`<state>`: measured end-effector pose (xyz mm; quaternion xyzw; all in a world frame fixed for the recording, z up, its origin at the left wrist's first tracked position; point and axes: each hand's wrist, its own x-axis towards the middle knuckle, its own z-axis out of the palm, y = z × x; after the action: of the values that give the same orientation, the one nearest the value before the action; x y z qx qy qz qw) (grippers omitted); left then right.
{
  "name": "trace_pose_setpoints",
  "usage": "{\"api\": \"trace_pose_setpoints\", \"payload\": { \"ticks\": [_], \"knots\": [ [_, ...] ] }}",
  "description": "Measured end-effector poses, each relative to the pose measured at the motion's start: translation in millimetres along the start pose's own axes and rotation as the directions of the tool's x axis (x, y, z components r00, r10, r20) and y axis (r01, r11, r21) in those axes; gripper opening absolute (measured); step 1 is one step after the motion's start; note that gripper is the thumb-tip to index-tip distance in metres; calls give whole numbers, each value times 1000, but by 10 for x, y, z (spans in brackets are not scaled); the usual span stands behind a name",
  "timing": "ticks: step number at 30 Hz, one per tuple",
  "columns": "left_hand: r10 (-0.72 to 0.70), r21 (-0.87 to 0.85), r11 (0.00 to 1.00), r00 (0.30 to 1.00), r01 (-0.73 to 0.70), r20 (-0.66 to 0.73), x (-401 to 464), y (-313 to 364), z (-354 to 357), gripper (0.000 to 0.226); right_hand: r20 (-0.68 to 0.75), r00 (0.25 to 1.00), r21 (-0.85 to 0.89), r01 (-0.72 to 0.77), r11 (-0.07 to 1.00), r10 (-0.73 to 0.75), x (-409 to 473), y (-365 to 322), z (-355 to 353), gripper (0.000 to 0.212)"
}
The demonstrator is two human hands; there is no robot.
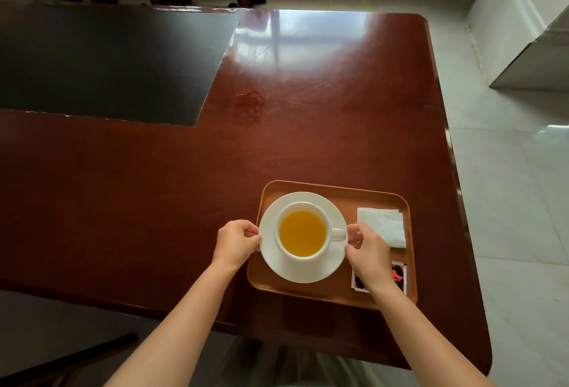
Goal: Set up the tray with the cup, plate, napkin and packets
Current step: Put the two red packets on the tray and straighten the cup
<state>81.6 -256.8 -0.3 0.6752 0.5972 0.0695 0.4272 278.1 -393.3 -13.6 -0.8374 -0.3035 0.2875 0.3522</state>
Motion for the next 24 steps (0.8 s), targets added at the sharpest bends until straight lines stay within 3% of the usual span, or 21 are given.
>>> {"api": "trace_pose_setpoints", "payload": {
  "ticks": [4,7,10,14,24],
  "knots": [
    [0,-4,1000,1000,0,-14,-43,-9,1,13,-11,998,-63,54,997,-55,-58,9,9,27],
    [5,-4,1000,1000,-5,-20,-47,-6,5,15,-50,972,-172,219,960,-231,-134,-13,-4,44],
    [4,3,1000,1000,-4,-14,-43,-11,0,12,-23,934,-201,346,916,-357,-164,-49,-2,38],
    [5,4,1000,1000,-5,-13,-42,-17,4,10,-40,920,-210,374,903,-390,-165,-89,-9,26],
    [13,12,1000,1000,-13,-27,-38,-16,13,11,-11,915,-225,391,892,-404,-194,-41,-33,29]
  ]
}}
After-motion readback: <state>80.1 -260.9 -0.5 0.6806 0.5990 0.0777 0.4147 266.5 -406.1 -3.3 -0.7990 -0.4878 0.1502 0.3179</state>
